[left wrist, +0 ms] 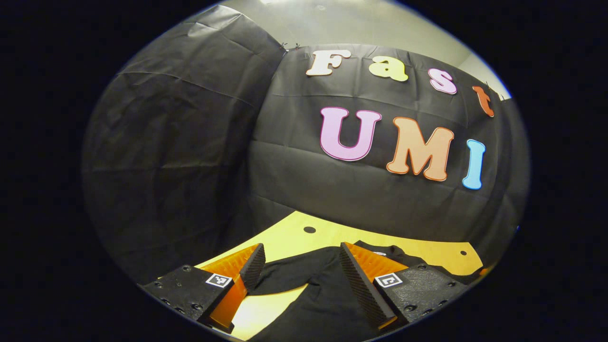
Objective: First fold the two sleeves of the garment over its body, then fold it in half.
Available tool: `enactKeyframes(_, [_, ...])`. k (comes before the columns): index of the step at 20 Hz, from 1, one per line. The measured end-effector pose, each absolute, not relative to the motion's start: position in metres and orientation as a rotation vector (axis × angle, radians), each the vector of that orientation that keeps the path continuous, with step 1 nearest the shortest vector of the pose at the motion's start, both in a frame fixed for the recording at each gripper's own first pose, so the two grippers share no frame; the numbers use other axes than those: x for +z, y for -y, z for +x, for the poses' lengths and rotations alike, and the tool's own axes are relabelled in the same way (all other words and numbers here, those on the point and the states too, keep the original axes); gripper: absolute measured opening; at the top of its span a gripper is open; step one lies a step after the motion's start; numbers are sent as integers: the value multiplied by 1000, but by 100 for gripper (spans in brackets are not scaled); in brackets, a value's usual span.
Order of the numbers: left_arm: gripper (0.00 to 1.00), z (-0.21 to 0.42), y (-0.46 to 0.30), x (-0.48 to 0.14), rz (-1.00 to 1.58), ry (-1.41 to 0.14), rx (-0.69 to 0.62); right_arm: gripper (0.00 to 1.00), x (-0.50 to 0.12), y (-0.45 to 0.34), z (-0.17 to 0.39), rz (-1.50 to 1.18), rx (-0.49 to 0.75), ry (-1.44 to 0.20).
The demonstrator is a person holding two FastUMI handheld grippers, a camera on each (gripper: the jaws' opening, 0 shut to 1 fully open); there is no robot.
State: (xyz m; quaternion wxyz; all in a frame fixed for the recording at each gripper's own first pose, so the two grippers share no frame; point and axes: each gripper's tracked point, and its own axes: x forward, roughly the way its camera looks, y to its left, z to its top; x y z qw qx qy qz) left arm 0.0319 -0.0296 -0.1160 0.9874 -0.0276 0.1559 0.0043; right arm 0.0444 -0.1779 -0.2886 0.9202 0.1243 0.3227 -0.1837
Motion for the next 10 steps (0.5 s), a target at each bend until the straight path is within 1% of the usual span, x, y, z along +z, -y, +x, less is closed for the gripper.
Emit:
enactKeyframes(3, [92,41,2,-118,-61,-321,7,5,-247,112,90,230,-287,-605])
enactKeyframes(6, [93,48,-31,-119,-76,-325,12,4,-221,30,142,172,-195,-567])
enactKeyframes(10, [92,54,-92,-122,-41,-336,51,4,-209,-112,218,102,-16,-542])
